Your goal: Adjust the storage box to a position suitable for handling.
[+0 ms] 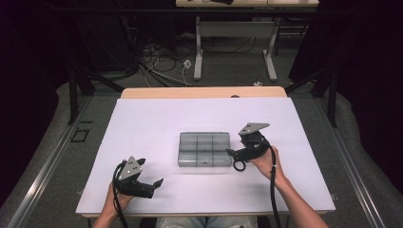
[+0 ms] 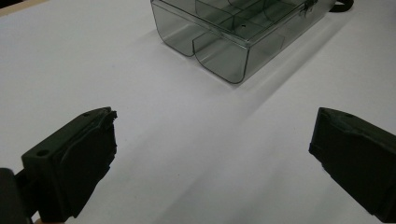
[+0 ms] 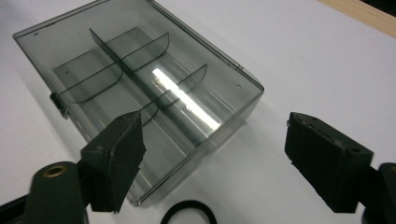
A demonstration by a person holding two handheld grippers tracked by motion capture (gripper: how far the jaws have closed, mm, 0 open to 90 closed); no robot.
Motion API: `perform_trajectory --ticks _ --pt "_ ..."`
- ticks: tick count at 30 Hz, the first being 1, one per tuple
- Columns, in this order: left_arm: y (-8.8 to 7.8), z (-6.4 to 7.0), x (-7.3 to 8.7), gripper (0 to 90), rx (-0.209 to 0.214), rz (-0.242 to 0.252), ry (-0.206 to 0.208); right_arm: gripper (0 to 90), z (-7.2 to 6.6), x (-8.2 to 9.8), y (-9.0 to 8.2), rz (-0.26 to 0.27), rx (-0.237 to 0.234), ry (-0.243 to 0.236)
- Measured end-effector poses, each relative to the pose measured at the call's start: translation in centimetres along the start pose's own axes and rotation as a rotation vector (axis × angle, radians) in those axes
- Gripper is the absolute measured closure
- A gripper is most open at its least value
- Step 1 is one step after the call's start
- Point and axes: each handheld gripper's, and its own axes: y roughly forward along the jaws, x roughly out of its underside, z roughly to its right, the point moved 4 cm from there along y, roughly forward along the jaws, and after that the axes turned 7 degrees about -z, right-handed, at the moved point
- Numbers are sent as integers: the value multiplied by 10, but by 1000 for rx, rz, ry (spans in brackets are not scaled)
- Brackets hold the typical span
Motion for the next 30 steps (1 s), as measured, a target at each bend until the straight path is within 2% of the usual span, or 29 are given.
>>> perform_trajectory --ticks 3,7,9,10,17,23,25,30 --pt "0 -1 0 0 1 -5 5 158 0 4 -3 2 5 2" --pt "2 0 -1 0 7 -10 8 132 0 21 -13 28 4 33" --pt "3 0 -2 0 4 -6 10 123 0 24 -15 23 0 42" --pt "4 0 -4 0 4 -3 14 85 0 31 -17 27 -4 43" --pt "8 0 -5 0 16 -18 25 25 0 51 -23 27 -16 78" --pt "3 -1 -2 0 7 -14 19 0 -7 60 -26 13 -13 65" --pt "3 -2 -2 0 7 -10 16 0 -8 62 -27 26 -14 57" --pt "6 -2 -4 0 6 -15 27 0 -10 71 -29 25 -19 84"
